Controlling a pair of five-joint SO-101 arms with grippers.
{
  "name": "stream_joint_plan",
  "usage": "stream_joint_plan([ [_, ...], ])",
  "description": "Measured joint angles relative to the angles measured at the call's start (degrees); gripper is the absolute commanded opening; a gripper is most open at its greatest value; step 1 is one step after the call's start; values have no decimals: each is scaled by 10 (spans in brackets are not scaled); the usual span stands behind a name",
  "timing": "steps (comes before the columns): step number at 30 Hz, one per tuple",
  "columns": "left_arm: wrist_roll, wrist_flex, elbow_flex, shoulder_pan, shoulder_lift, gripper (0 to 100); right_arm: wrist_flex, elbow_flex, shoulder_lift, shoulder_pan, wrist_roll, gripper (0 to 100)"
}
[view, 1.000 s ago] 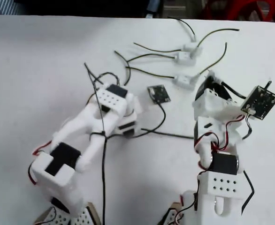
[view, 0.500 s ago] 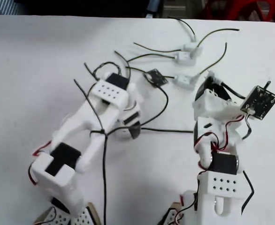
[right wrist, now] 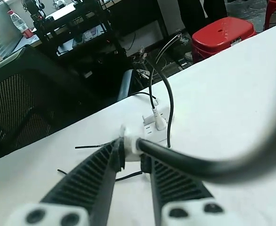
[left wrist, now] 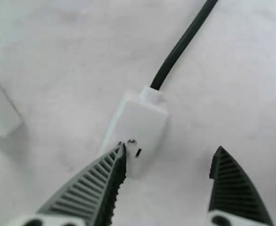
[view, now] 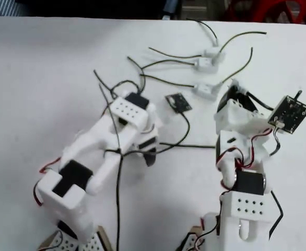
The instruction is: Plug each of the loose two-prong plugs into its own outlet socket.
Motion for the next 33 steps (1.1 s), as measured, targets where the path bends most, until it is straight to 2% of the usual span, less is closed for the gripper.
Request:
stream_joint_plan([
  [6,-2,-9,-66,-29,70,286,0,0,0,0,0,17],
  [9,-3,47,-146,-56,157,286,0,0,0,0,0,17],
  [15,-3,133,-323,-65,263,228,0,0,0,0,0,17],
  [21,-2,191,-395,-67,272,243,0,0,0,0,0,17],
  [28,-2,218,-397,-75,243,264,0,0,0,0,0,17],
  [33,-27,238,-397,-100,193,260,0,0,0,0,0,17],
])
